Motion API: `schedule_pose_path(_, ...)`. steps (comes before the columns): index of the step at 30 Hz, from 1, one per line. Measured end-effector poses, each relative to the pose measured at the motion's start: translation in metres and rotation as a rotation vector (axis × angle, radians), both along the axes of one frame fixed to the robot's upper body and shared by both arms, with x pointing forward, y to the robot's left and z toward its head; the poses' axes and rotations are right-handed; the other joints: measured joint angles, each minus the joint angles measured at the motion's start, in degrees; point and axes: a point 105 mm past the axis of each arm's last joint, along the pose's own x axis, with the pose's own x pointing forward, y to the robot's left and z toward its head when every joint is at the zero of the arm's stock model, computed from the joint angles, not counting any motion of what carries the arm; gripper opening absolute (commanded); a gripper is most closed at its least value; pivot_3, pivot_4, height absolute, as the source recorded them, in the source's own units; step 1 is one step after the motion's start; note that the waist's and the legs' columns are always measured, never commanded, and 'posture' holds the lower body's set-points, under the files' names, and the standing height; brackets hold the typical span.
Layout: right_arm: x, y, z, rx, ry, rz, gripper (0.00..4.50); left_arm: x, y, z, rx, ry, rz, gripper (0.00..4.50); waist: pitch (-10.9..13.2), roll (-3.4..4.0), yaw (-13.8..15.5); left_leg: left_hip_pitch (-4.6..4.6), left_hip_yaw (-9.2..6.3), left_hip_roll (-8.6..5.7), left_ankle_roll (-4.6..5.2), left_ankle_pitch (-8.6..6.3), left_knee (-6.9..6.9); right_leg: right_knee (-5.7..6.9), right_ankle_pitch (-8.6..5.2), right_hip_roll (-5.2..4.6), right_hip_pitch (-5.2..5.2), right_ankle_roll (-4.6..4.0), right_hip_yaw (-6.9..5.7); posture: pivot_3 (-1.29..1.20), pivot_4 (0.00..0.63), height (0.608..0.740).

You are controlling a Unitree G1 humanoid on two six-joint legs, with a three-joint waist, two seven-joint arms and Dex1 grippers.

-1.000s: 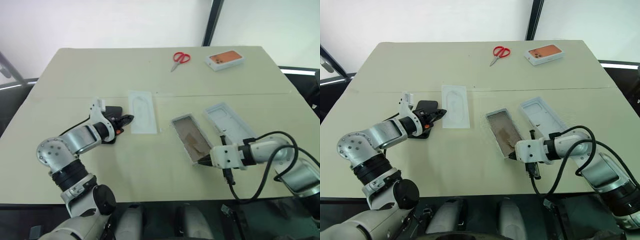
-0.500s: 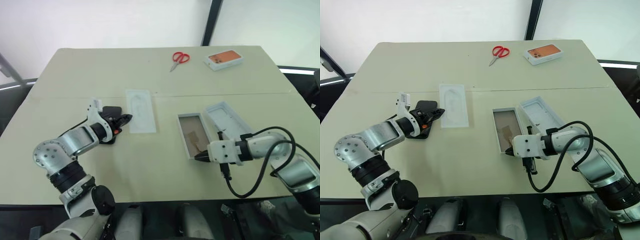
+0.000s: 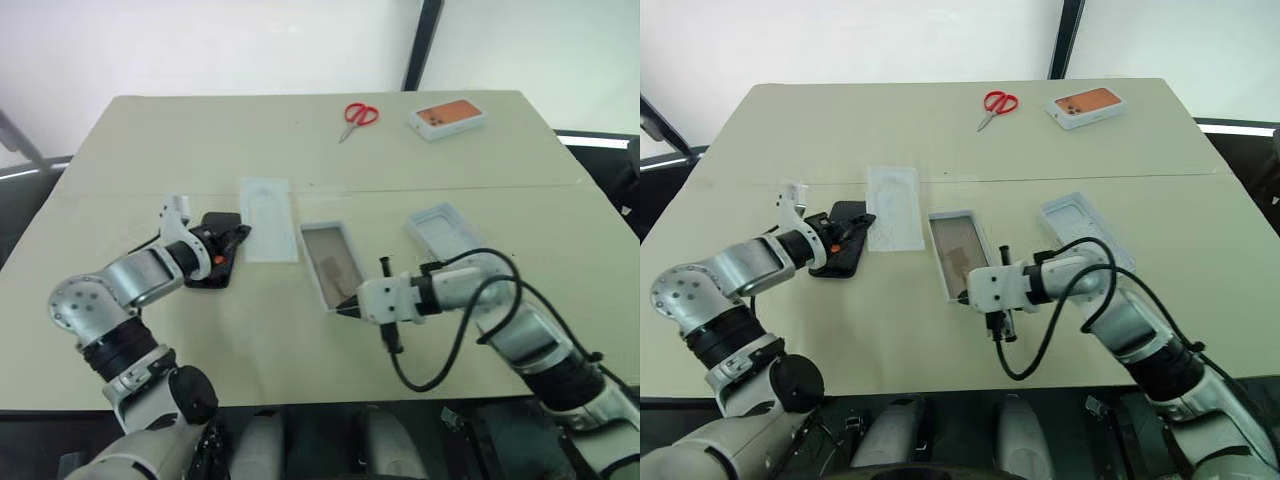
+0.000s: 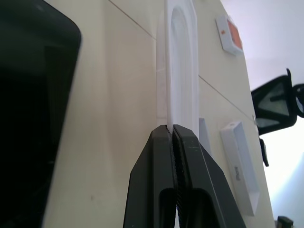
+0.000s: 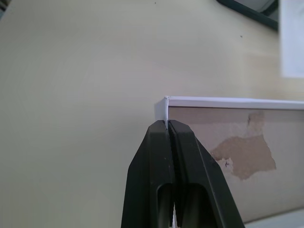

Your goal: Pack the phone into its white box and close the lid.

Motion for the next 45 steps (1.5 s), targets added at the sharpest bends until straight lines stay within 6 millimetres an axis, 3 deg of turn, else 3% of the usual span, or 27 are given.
schedule_pose_path(2, 0.004, 0.011, -0.005, -0.006, -0.005, -0.007, 0.06, 0.000, 0.008, 0.002, -0.009, -0.005, 0.026, 0.00, 0.00, -0.01, 0.07, 0.01, -0.02, -0.02, -0.01, 0.01, 0.02, 0.01, 0.00, -0.01, 0.02, 0.00, -0.01, 0.00, 0.150, 0.740)
schedule_pose_path(6, 0.010, 0.014, -0.008, -0.022, -0.012, -0.043, 0.06, 0.001, 0.015, 0.005, -0.012, -0.013, 0.050, 0.00, -0.01, -0.02, 0.10, 0.00, -0.03, -0.04, -0.01, 0.01, 0.01, 0.00, 0.00, -0.02, 0.02, 0.00, -0.01, 0.00, 0.150, 0.740)
schedule_pose_path(14, 0.014, 0.020, -0.007, -0.003, 0.020, -0.103, 0.06, 0.001, 0.010, 0.006, -0.025, -0.023, 0.034, 0.00, -0.02, -0.02, -0.07, 0.02, -0.04, -0.02, -0.01, 0.01, -0.01, 0.02, 0.00, 0.00, 0.01, 0.00, -0.01, 0.00, 0.150, 0.740)
schedule_pose_path(20, 0.015, 0.024, 0.003, 0.081, 0.074, -0.134, 2.85, 0.001, -0.007, 0.006, -0.020, -0.028, -0.022, 0.00, -0.02, -0.02, -0.05, 0.00, -0.03, -0.02, -0.02, 0.00, -0.02, 0.02, 0.00, -0.01, -0.01, 0.00, 0.00, 0.00, 0.150, 0.740)
schedule_pose_path(25, 0.008, 0.004, 0.035, 0.197, 0.061, -0.132, 2.85, -0.003, -0.030, 0.009, -0.042, -0.050, -0.075, 0.00, -0.01, -0.03, 0.35, -0.01, -0.04, -0.06, 0.02, -0.02, -0.01, -0.03, 0.00, -0.07, 0.05, 0.00, -0.01, 0.00, 0.150, 0.740)
schedule_pose_path(30, 0.020, -0.036, 0.059, 0.243, 0.038, -0.259, 2.85, -0.008, -0.081, 0.004, -0.055, -0.017, -0.156, 0.00, 0.01, -0.07, 1.05, 0.00, 0.01, -0.07, 0.12, -0.08, 0.00, -0.03, 0.00, -0.06, 0.04, 0.00, 0.02, 0.00, 0.150, 0.740)
schedule_pose_path(34, 0.021, -0.041, 0.055, 0.240, 0.040, -0.285, 2.85, -0.010, -0.098, 0.001, -0.023, 0.020, -0.172, 0.00, 0.01, -0.07, 0.74, 0.01, 0.03, -0.06, 0.09, -0.06, -0.03, 0.00, 0.00, 0.02, 0.01, 0.00, 0.03, 0.00, 0.150, 0.740)
schedule_pose_path(45, 0.026, -0.057, 0.034, 0.236, 0.088, -0.378, 2.85, -0.016, -0.101, -0.016, 0.051, 0.117, -0.160, 0.00, 0.01, -0.08, 1.30, 0.00, 0.02, -0.06, 0.04, -0.03, 0.01, -0.03, 0.00, -0.05, 0.04, 0.00, 0.05, 0.00, 0.150, 0.740)
